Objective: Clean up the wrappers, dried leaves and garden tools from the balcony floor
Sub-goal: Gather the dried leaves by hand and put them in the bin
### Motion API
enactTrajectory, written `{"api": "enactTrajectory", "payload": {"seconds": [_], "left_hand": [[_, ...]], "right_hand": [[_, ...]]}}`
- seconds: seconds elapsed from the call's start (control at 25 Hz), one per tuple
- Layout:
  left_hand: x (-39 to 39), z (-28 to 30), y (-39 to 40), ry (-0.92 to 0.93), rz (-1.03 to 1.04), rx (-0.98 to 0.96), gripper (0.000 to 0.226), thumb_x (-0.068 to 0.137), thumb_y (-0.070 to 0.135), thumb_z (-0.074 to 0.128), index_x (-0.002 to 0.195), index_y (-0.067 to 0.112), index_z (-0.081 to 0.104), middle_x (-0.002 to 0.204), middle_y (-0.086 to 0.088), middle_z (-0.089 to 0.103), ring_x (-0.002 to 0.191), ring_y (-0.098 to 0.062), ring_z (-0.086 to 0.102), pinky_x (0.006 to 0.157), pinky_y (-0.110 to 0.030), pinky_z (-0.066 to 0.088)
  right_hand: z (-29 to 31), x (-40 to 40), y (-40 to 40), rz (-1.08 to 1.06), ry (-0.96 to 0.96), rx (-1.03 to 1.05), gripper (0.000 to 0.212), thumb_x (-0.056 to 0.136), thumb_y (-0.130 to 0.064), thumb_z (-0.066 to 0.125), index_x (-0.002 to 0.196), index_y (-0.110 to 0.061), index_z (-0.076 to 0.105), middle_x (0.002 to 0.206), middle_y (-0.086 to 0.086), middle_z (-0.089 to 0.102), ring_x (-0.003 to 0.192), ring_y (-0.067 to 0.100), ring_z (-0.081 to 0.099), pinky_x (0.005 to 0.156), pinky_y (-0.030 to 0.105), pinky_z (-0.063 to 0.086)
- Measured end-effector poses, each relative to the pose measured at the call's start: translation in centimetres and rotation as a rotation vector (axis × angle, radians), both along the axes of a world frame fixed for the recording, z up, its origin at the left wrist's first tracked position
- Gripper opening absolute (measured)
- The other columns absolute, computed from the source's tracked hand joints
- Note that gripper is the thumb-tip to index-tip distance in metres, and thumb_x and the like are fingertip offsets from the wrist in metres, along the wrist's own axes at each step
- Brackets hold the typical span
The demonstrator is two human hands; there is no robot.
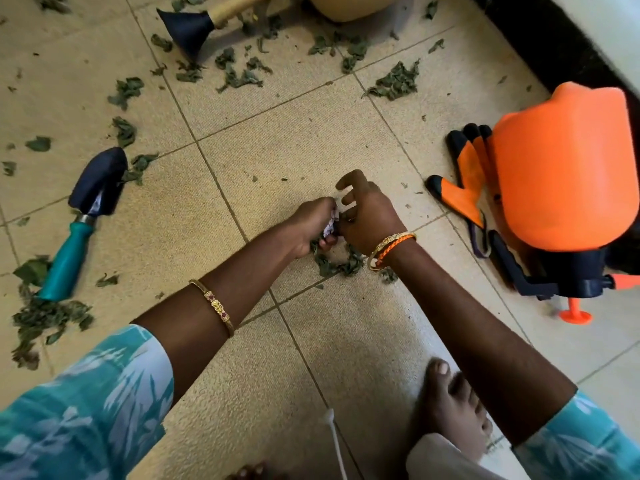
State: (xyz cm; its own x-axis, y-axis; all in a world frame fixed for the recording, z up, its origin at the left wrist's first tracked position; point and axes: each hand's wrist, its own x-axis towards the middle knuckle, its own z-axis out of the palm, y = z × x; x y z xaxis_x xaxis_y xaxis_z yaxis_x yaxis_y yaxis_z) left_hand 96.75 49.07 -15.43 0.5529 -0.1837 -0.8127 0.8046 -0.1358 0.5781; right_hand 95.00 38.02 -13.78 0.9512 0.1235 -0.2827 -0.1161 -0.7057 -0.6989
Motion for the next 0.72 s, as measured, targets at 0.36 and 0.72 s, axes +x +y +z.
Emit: {"api": "enactTrajectory", "payload": {"seconds": [0.36, 0.72], "left_hand": [[0.8, 0.2, 2.3, -0.099, 0.114, 0.027, 0.025, 0.088, 0.023, 0.054, 0.067, 0.017, 0.044, 0.056, 0.003, 0.040, 0.037, -0.007, 0.032, 0.036, -0.017, 0.023], [-0.8, 0.3, 5.0, 0.010, 0.251, -0.030, 0.027, 0.085, 0.016, 0.051, 0.063, 0.016, 0.035, 0.056, -0.001, 0.041, 0.038, -0.010, 0.029, 0.036, -0.016, 0.020]], "right_hand": [[-0.6, -4.7, -6.3, -0.182, 0.317, -0.274, 0.056, 0.072, -0.046, 0.074, 0.116, -0.018, 0.054, 0.114, 0.013, 0.046, 0.092, 0.027, 0.057, 0.075, 0.026, 0.045], [-3.3, -7.0, 1.1, -0.059, 0.014, -0.322, 0.071, 0.066, -0.055, 0.074, 0.122, -0.021, 0.047, 0.121, 0.012, 0.036, 0.111, 0.029, 0.041, 0.078, 0.038, 0.048]]}}
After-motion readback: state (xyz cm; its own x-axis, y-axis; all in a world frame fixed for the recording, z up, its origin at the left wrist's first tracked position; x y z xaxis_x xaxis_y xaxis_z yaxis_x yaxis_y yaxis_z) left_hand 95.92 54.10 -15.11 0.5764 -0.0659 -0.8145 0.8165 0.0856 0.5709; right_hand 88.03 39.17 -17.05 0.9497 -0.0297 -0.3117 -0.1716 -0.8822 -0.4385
